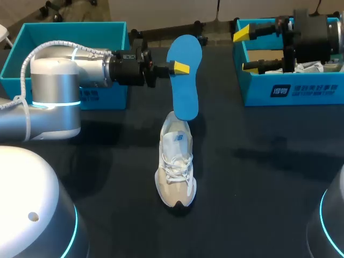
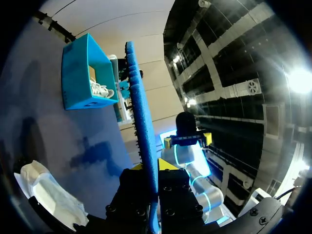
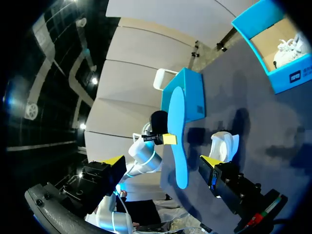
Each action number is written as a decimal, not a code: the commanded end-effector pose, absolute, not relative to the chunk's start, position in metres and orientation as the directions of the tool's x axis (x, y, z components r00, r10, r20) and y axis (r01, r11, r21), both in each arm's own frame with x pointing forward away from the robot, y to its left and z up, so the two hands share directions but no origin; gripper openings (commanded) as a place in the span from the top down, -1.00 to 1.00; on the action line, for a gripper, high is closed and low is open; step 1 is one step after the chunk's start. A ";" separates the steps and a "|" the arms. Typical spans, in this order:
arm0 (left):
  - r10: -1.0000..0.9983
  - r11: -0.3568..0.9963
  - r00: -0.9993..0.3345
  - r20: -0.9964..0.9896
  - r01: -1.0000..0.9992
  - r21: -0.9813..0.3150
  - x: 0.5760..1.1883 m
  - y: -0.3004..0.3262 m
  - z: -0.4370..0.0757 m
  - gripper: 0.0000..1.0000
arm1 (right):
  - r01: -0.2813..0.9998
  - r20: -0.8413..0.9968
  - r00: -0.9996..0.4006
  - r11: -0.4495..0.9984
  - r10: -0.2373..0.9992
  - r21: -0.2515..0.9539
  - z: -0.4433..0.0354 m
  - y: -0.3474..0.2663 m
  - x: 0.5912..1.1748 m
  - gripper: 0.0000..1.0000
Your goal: Take the shoe out of the shoebox, open the shoe tongue, remove and reinsert the insole, then place the shoe into the shoebox
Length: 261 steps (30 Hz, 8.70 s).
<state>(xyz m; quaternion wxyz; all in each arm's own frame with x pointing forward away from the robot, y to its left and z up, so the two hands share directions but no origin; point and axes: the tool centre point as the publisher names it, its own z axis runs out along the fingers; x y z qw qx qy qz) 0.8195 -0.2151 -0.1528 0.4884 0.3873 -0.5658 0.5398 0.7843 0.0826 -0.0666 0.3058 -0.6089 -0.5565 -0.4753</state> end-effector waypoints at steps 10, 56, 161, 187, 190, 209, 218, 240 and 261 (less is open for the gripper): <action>0.090 0.129 -0.185 0.979 -0.972 -0.196 0.826 -0.222 -0.164 1.00 | 0.970 0.729 -0.019 -0.164 0.684 0.180 -0.037 0.107 0.779 -1.00; 0.089 0.122 -0.182 0.979 -0.974 -0.192 0.827 -0.222 -0.164 1.00 | 0.970 0.197 0.018 -0.065 0.980 0.234 -0.058 0.184 0.805 -1.00; 0.089 0.122 -0.182 0.979 -0.974 -0.192 0.827 -0.222 -0.164 1.00 | 0.990 0.851 -0.046 -0.088 0.524 0.108 -0.131 0.083 0.807 -1.00; 0.089 0.122 -0.182 0.979 -0.974 -0.192 0.827 -0.222 -0.164 1.00 | 0.989 0.946 -0.060 -0.106 0.320 0.098 -0.165 0.074 0.817 -1.00; 0.089 0.122 -0.182 0.979 -0.974 -0.192 0.827 -0.222 -0.164 1.00 | 0.989 0.946 -0.060 -0.106 0.320 0.098 -0.165 0.074 0.817 -1.00; 0.121 0.133 -0.461 0.879 -0.870 -0.475 0.825 -0.211 -0.157 1.00 | 0.989 0.946 -0.060 -0.106 0.320 0.098 -0.165 0.074 0.817 -1.00; 0.117 0.095 -0.818 0.563 -0.556 -0.826 0.827 -0.208 -0.151 1.00 | 0.989 0.946 -0.060 -0.106 0.320 0.098 -0.165 0.074 0.817 -1.00; 0.199 -0.006 -0.884 -0.424 0.431 -0.902 0.829 -0.210 -0.151 1.00 | 0.989 0.946 -0.060 -0.106 0.320 0.098 -0.165 0.074 0.817 -1.00; 0.139 -0.047 -0.815 -0.562 0.561 -0.826 0.831 -0.209 -0.150 1.00 | 0.989 0.946 -0.060 -0.106 0.320 0.098 -0.165 0.074 0.817 -1.00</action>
